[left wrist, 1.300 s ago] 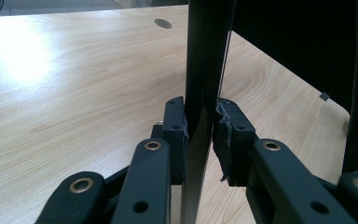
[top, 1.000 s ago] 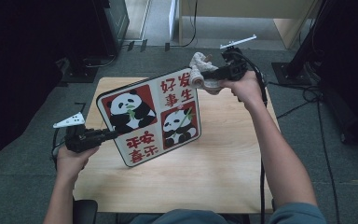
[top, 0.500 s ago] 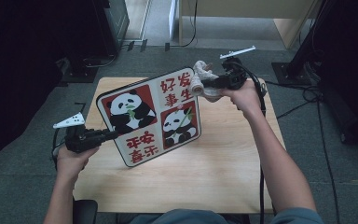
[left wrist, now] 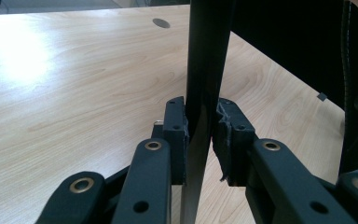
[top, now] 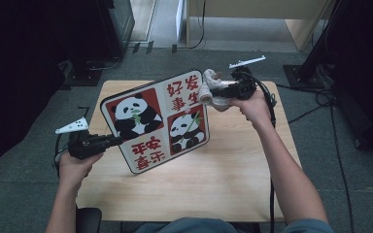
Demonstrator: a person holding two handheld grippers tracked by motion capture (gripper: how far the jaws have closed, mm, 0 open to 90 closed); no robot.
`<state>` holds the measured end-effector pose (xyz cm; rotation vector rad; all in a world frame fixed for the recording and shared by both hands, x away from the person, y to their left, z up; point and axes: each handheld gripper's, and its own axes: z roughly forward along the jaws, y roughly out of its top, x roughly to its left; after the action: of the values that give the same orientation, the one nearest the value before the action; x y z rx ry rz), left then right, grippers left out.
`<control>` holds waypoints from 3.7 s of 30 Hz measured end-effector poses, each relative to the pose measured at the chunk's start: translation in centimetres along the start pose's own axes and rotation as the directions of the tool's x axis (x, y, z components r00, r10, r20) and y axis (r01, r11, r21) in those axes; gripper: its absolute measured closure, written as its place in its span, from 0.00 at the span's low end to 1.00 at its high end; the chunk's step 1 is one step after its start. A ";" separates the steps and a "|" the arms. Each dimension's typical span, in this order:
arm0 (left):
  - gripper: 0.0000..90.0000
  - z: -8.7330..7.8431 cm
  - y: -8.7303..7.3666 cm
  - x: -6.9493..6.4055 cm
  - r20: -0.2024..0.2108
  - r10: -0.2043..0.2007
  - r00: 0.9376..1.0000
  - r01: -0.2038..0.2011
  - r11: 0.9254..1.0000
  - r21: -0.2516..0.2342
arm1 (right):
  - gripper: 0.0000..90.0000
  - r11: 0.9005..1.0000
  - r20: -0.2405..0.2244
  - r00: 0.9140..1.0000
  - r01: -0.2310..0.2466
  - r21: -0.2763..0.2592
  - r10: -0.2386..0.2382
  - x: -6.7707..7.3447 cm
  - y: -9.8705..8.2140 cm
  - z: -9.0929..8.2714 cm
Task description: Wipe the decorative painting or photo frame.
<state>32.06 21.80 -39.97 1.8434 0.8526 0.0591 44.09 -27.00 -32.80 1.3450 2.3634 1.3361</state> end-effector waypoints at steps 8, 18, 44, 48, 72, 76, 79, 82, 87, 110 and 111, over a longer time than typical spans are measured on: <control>0.85 0.0 0.0 0.0 -0.001 0.003 1.000 -0.003 1.000 0.001 | 0.67 1.000 -0.002 1.000 0.005 0.000 -0.005 -0.3 -0.6 0.3; 0.85 0.0 0.0 0.0 0.001 0.006 1.000 -0.006 1.000 0.004 | 0.67 0.999 -0.006 1.000 0.029 0.012 -0.029 -0.9 -1.7 1.0; 0.85 0.0 0.0 -0.1 -0.002 0.008 1.000 -0.008 1.000 0.005 | 0.67 1.000 -0.002 1.000 0.026 -0.006 -0.026 -1.6 -4.9 2.4; 0.85 0.0 0.0 -0.2 -0.002 0.008 1.000 -0.008 1.000 0.005 | 0.67 1.000 0.002 1.000 0.030 -0.003 -0.030 -1.8 -5.4 2.8; 0.85 0.0 0.0 -0.3 -0.001 0.012 1.000 -0.012 1.000 0.006 | 0.67 0.999 0.034 0.999 0.019 0.029 -0.020 -2.5 -9.1 4.6; 0.86 0.0 0.0 -0.3 0.000 0.012 1.000 -0.012 1.000 0.007 | 0.67 0.998 0.043 0.999 0.024 0.056 -0.026 -2.6 -9.9 5.0; 0.85 0.0 0.0 -0.3 0.001 0.011 1.000 -0.012 1.000 0.007 | 0.67 0.998 0.047 0.999 0.023 0.058 -0.026 -2.7 -10.6 5.2; 0.85 0.0 0.0 -0.3 0.000 0.012 1.000 -0.012 1.000 0.007 | 0.67 0.997 0.050 0.999 0.016 0.079 -0.019 -2.8 -11.2 5.5; 0.85 0.0 -0.1 -0.3 -0.001 0.010 1.000 -0.010 1.000 0.007 | 0.67 0.998 0.059 0.998 0.022 0.067 -0.026 -2.8 -12.1 5.7; 0.85 0.1 0.0 -0.2 -0.004 0.017 1.000 -0.017 1.000 0.002 | 0.67 0.999 0.153 0.987 0.045 0.017 -0.047 -3.4 -13.0 4.2; 0.85 0.1 0.0 -0.2 -0.006 0.016 1.000 -0.016 1.000 0.001 | 0.67 0.999 0.160 0.986 0.039 0.004 -0.039 -3.6 -12.9 3.9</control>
<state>31.92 21.59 -39.97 1.8514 0.8423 0.0742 39.77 -30.02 -45.73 1.3447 2.2722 1.1692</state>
